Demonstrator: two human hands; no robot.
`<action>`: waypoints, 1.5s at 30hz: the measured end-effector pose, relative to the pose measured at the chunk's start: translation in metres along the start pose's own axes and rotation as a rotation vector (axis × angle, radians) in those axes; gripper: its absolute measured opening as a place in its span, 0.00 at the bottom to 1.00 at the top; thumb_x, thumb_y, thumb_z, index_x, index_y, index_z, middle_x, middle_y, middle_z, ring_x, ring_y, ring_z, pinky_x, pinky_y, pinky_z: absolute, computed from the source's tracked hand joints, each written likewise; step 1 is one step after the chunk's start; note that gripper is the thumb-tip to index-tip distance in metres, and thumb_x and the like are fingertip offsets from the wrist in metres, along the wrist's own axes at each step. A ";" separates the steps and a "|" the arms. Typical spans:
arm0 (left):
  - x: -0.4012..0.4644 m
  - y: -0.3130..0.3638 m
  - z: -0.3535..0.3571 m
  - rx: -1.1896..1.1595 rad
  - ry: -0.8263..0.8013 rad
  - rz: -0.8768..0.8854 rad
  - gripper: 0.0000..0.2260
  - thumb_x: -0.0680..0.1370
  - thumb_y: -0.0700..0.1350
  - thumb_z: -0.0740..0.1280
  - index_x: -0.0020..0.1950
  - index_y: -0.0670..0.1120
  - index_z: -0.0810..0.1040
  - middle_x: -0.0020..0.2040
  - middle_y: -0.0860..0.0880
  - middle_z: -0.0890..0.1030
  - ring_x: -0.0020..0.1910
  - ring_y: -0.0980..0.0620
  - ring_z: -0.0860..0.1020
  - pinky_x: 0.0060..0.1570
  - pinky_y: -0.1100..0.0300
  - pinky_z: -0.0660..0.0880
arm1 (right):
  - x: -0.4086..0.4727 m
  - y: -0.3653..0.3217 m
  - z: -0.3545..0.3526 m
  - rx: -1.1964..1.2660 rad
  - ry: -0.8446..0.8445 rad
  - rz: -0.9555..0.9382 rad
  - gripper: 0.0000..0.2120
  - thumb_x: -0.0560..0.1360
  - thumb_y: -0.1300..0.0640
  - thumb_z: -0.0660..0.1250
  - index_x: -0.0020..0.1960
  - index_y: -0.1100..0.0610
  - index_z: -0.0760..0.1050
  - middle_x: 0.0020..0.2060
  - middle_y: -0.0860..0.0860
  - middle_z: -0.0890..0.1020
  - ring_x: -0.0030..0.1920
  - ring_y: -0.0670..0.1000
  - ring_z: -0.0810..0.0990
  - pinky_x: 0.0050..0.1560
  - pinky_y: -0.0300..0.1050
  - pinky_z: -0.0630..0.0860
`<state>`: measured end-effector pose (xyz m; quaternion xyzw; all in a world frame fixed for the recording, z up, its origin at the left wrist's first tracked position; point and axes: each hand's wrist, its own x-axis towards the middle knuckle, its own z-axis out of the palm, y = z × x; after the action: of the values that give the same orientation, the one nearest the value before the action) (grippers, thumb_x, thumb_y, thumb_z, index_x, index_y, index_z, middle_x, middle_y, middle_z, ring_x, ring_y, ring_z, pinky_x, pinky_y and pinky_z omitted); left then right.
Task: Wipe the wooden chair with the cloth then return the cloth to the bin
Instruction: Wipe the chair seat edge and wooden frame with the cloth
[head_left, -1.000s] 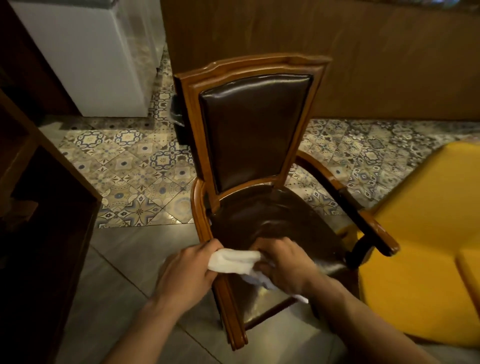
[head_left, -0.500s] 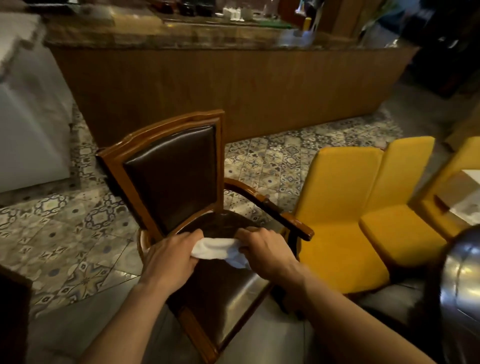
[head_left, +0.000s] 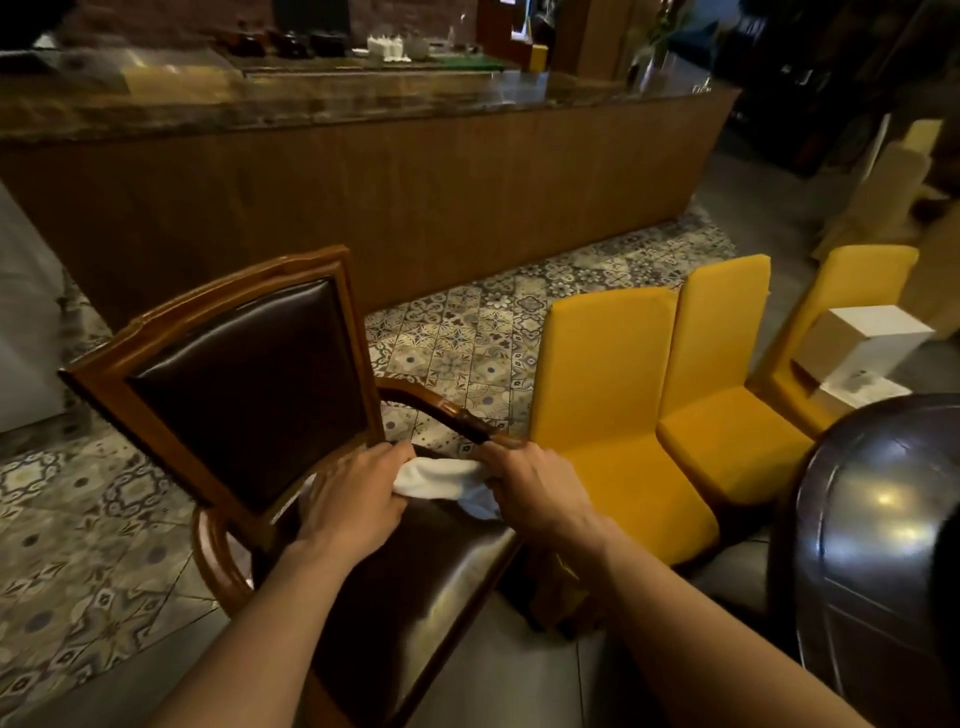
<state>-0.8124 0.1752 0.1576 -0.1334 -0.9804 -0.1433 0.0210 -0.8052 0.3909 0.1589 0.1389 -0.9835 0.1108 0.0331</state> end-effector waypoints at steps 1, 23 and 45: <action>0.006 0.010 0.005 0.001 -0.005 -0.004 0.21 0.74 0.47 0.74 0.62 0.60 0.71 0.56 0.58 0.81 0.56 0.49 0.81 0.51 0.48 0.80 | 0.000 0.012 0.000 0.007 -0.003 0.000 0.16 0.75 0.57 0.68 0.61 0.48 0.75 0.55 0.50 0.82 0.48 0.56 0.83 0.40 0.50 0.78; 0.138 0.081 0.140 -0.092 -0.092 -0.102 0.18 0.74 0.49 0.73 0.59 0.58 0.69 0.55 0.56 0.81 0.54 0.52 0.83 0.46 0.53 0.78 | 0.081 0.194 0.050 -0.008 -0.191 -0.038 0.05 0.79 0.55 0.64 0.54 0.50 0.75 0.47 0.51 0.80 0.41 0.57 0.80 0.34 0.45 0.65; 0.218 0.062 0.324 -0.213 -0.133 -0.221 0.52 0.68 0.44 0.78 0.82 0.58 0.47 0.81 0.54 0.56 0.74 0.46 0.67 0.65 0.50 0.72 | 0.206 0.278 0.199 0.125 -0.407 -0.220 0.24 0.74 0.45 0.53 0.65 0.47 0.77 0.52 0.51 0.79 0.49 0.58 0.81 0.40 0.53 0.79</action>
<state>-1.0073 0.3810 -0.1188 -0.0352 -0.9677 -0.2386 -0.0740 -1.0873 0.5514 -0.0732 0.2663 -0.9402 0.1371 -0.1624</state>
